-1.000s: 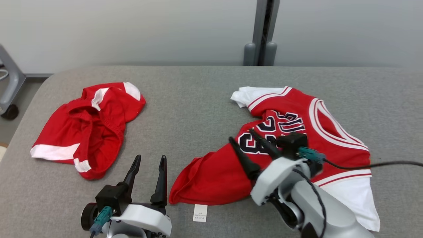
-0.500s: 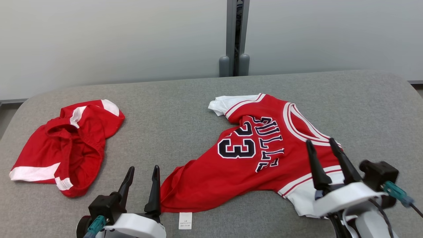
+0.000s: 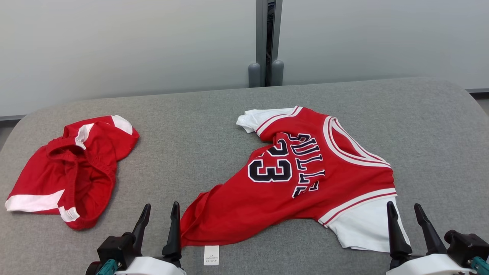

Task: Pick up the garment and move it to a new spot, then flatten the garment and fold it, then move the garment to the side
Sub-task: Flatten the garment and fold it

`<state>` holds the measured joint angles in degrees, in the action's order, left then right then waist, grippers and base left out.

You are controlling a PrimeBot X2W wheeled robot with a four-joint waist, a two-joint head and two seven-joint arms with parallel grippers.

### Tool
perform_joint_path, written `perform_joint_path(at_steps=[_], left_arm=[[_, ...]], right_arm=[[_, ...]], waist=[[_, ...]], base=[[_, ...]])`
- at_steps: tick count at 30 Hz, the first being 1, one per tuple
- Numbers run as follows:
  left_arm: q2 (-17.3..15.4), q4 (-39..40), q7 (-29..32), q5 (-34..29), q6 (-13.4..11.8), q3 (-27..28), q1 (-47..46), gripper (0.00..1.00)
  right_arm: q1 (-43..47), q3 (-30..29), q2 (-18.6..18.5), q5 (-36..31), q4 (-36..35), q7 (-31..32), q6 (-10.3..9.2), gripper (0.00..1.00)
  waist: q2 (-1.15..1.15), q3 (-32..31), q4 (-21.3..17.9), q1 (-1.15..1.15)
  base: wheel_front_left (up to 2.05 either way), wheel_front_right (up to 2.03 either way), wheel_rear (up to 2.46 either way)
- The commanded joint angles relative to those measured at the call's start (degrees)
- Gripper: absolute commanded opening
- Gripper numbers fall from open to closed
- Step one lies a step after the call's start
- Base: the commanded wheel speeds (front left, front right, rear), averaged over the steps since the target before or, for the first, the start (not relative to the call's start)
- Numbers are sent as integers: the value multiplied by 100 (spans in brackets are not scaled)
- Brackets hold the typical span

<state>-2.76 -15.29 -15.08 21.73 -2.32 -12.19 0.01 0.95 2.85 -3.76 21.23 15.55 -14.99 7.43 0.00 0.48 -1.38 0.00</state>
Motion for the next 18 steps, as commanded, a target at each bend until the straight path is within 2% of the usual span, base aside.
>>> perform_joint_path(at_steps=[1, 11, 18], left_arm=[[-25, 2, -9, 26, 23, 13, 44, 100], [-24, -12, -9, 11, 56, -31, 11, 100], [-24, -367, -9, 70, 136, -164, 110, 100]], right_arm=[[44, -16, -10, -9, -7, -33, 13, 100], [3, -64, 61, -34, -78, -33, 13, 100], [83, -144, 66, -58, -49, -34, 13, 100]], waist=[[0, 3, -3, 0], [0, 20, 49, 0], [0, 38, 68, 0]], base=[[0, 0, 0], [0, 0, 0], [0, 0, 0]])
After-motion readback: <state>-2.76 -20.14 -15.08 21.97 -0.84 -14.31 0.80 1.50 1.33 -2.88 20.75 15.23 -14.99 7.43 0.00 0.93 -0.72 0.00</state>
